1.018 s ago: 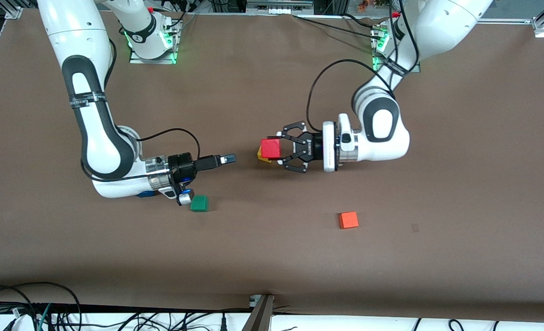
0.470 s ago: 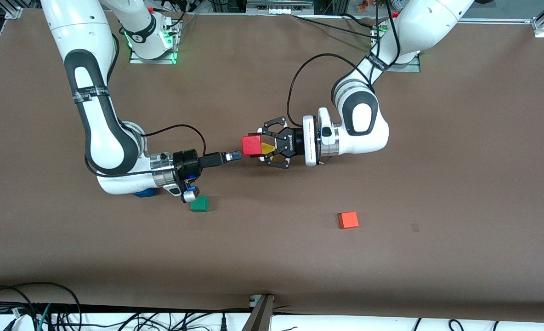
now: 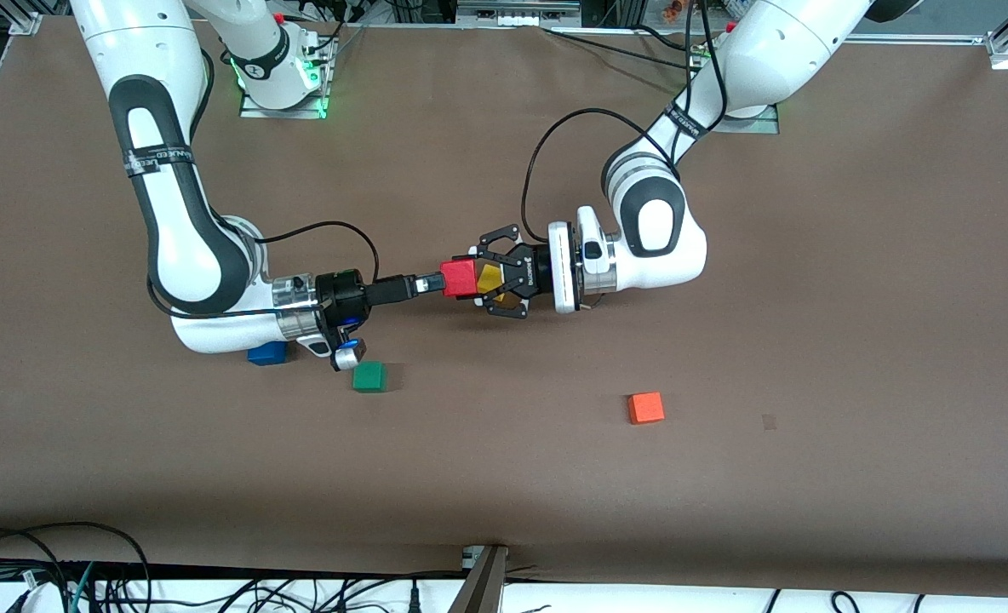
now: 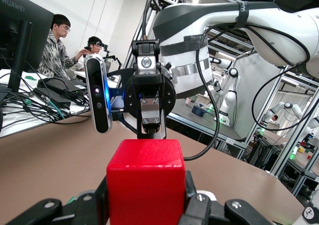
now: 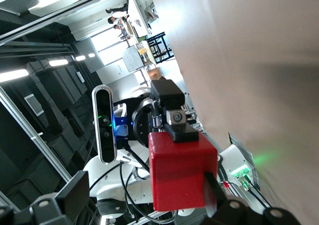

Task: Pass red block to right arm, stack on blue
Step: 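Close the right gripper on the red cube held by the left gripper, then carry the red cube with the right gripper while the left gripper withdraws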

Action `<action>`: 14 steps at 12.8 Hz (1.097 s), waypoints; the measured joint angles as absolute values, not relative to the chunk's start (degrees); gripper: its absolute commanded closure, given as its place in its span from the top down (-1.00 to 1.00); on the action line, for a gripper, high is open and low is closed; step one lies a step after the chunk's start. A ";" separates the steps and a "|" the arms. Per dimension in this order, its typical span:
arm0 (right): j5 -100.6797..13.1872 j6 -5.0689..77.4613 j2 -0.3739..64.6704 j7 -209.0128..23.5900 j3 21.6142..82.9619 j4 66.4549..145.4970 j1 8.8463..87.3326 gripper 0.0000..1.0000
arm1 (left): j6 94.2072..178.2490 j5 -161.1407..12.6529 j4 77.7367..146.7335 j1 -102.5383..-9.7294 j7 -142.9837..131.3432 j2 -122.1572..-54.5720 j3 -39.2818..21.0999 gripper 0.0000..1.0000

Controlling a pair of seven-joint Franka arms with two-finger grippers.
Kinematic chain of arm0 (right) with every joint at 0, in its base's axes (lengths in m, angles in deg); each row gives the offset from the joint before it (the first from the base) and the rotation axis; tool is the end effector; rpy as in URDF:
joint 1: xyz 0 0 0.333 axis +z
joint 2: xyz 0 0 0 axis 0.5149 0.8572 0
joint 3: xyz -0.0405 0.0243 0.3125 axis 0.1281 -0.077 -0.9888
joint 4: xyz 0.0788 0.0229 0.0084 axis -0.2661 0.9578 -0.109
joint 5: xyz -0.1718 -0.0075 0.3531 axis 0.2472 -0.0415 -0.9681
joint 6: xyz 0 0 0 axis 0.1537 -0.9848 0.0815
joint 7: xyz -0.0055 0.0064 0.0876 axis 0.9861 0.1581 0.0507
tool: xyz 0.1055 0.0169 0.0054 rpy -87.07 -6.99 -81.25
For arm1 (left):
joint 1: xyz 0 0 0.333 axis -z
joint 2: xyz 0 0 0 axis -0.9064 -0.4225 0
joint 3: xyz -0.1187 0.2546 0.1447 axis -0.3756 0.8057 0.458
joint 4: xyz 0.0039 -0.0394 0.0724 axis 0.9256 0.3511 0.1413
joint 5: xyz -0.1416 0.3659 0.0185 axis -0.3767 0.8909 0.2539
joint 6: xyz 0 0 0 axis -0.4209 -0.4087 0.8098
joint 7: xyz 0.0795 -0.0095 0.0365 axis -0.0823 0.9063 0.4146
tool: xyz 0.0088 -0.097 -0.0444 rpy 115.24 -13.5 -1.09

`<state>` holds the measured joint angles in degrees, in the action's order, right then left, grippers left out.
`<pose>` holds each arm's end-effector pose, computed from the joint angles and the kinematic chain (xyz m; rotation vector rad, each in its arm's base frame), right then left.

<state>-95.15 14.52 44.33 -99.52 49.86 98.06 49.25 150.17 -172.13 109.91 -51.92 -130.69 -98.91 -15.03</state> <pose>0.6301 0.2831 0.3174 -1.6805 0.1572 0.5055 0.5643 -0.4088 0.2837 1.5053 -0.8855 0.9763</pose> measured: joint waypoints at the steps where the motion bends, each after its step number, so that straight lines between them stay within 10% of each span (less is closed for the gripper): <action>1: -95.15 14.83 44.33 -99.54 49.83 98.22 49.27 1.00 | 150.18 -172.58 109.85 -51.92 -130.81 -98.92 -15.02 -0.93; 9: -95.15 18.10 44.39 -100.04 49.81 98.85 50.59 1.00 | 150.24 -172.89 109.78 -51.85 -130.85 -99.30 -14.95 -0.93; 10: -95.15 18.63 44.46 -100.37 49.80 98.94 50.78 0.84 | 150.24 -172.89 109.78 -51.83 -130.85 -99.31 -14.95 -0.93; 12: -95.15 19.38 44.59 -100.92 49.80 99.09 51.00 -0.80 | 150.24 -172.89 109.77 -51.83 -130.85 -99.32 -14.95 -0.94; 14: -95.15 19.42 44.62 -101.50 49.81 99.09 51.01 -1.00 | 150.24 -172.89 109.74 -51.83 -130.85 -99.32 -14.95 -0.94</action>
